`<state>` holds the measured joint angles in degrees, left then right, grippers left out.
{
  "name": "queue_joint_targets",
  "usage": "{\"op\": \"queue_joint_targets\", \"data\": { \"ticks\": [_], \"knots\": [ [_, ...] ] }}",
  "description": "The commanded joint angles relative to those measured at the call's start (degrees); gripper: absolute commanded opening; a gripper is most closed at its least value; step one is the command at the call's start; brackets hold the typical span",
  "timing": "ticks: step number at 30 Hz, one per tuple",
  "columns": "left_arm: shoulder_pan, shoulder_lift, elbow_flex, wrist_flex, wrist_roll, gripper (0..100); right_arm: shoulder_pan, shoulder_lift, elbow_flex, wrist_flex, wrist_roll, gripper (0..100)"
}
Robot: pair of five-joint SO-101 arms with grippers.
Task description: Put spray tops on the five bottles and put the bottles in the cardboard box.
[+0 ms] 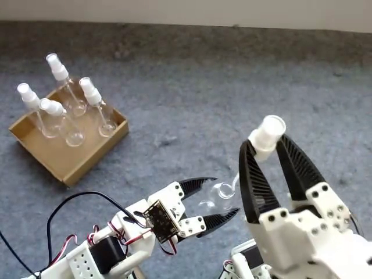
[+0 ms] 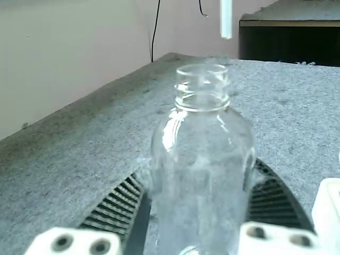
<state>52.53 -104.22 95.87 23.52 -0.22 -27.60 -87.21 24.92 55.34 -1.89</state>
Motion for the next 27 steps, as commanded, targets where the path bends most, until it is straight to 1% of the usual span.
{"op": "queue_joint_targets", "data": {
  "ticks": [1, 9, 22, 25, 27],
  "knots": [
    [1.01, -0.22, 1.27, 0.09, 0.26, 12, -0.57, 0.04, 3.03, -6.02, 0.62, 6.7],
    [1.01, -0.22, 1.27, 0.09, 0.26, 12, -0.48, 0.04, 8.4, -6.55, 0.62, 6.7],
    [0.92, -0.31, 1.27, -0.35, 0.26, 12, -0.48, 0.04, 8.57, -6.46, 0.62, 6.7],
    [-2.07, -0.31, 1.27, -0.35, 0.44, 12, -0.48, 0.04, 9.19, -6.11, 0.62, 6.7],
    [-4.79, -0.31, 1.27, -0.88, 0.44, 12, -0.57, 0.04, 10.15, -3.12, 0.62, 6.7]
  ]
}}
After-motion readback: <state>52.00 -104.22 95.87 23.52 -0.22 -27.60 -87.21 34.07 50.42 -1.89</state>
